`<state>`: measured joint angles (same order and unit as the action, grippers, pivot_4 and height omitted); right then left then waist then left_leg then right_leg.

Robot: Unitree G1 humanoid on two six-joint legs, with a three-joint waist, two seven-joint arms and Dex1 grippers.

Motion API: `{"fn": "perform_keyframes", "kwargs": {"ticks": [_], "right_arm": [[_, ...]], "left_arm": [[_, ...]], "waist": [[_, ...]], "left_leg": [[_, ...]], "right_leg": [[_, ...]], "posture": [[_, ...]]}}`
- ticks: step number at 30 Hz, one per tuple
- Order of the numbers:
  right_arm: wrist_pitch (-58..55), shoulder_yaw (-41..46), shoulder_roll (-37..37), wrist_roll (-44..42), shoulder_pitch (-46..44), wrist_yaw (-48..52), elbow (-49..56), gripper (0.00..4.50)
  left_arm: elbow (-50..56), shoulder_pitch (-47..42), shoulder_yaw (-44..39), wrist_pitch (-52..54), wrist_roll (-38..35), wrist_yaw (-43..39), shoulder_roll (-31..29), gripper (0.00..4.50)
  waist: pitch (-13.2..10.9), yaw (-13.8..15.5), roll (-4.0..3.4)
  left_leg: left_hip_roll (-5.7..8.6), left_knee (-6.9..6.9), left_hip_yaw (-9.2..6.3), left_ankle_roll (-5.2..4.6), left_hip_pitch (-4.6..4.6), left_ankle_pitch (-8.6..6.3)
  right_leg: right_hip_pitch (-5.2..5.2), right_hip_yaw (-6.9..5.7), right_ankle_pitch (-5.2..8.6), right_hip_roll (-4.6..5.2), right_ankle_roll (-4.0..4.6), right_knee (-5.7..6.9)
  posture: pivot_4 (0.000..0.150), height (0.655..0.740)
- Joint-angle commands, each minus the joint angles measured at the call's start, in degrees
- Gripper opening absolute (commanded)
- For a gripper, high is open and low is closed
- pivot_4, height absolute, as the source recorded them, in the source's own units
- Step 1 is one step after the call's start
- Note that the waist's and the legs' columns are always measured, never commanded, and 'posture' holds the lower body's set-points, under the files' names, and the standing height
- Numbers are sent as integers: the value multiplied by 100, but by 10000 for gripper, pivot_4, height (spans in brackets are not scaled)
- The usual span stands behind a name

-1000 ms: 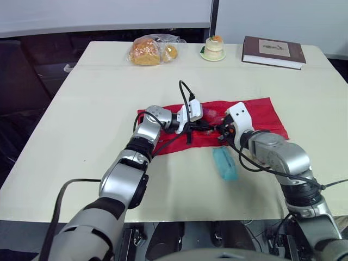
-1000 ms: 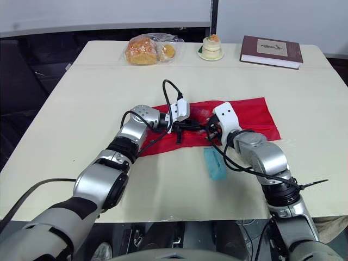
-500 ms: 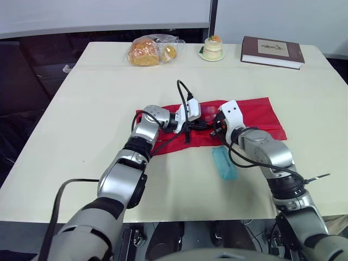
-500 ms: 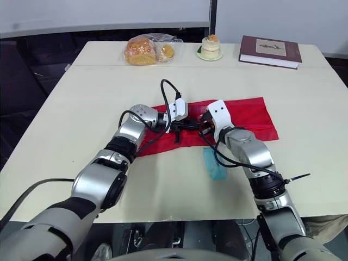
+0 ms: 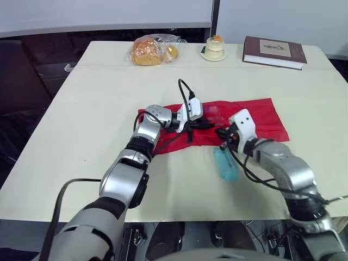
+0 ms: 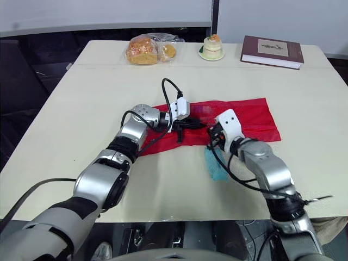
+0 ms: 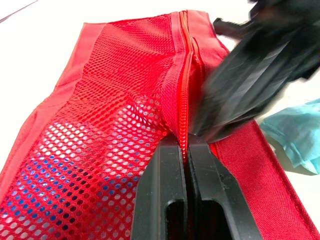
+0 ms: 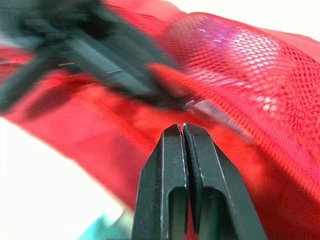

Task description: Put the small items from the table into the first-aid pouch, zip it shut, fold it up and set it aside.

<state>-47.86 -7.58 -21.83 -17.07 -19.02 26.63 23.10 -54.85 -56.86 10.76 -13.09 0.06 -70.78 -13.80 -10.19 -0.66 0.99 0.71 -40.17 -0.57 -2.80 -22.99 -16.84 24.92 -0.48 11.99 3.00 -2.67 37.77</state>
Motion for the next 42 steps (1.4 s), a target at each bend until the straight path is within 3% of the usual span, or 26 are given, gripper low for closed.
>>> {"fn": "perform_keyframes", "kwargs": {"ticks": [1,7,10,17,24,29,33,42], "right_arm": [[222,742,-484,-416,479,447,992,1139],[940,2666,-1281,-1283,1772,1564,1576,1139],[967,3943,-1587,-2089,2463,2219,1570,8255],[1004,6005,-1964,-3210,4135,3158,1826,44469],[1041,7363,-2088,-3925,5162,3523,1740,44469],[1087,7854,-2099,-4236,5566,3684,1703,44469],[1227,7940,-2158,-4230,5687,3784,1676,44469],[2025,7509,-2074,-3223,5746,3876,1438,44469]], "left_arm": [[23,-143,-88,-125,-56,41,13,0],[7,-109,-113,-140,-63,128,-6,0],[35,-74,-126,-143,-66,200,-19,0],[42,-28,-132,-130,-74,278,-38,0],[37,-28,-127,-128,-77,265,-45,0],[-11,-58,-123,-147,-67,239,-59,0],[-61,-87,-117,-168,-54,243,-46,0],[-263,-169,-134,-214,29,657,37,0]], "waist": [[0,21,0],[-1,20,3],[-1,62,3],[-1,87,3],[-1,133,5],[-2,149,7],[-2,147,8],[-3,150,8]], "left_leg": [[0,0,0,0,0,0],[-1,-6,-6,-1,8,-1],[0,-6,-4,-1,7,-1],[-7,-6,-1,-2,18,-1],[-13,-7,12,-2,20,-1],[-13,-7,11,-2,18,-1],[-14,-7,13,-2,18,-1],[-13,-8,14,-2,18,-1]], "right_leg": [[0,0,0,0,0,0],[-12,-2,1,-3,-1,1],[-15,-1,0,-1,-1,-3],[-22,3,1,-6,-1,-3],[-23,13,1,-10,-2,-9],[-23,13,2,-10,-2,-11],[-23,15,2,-9,-3,-11],[-23,15,2,-9,-4,-12]], "posture": [[1500,7289],[1500,7289],[1500,7289],[1500,7289],[1500,7289],[1500,7289],[1500,7289],[1500,7289]]}}
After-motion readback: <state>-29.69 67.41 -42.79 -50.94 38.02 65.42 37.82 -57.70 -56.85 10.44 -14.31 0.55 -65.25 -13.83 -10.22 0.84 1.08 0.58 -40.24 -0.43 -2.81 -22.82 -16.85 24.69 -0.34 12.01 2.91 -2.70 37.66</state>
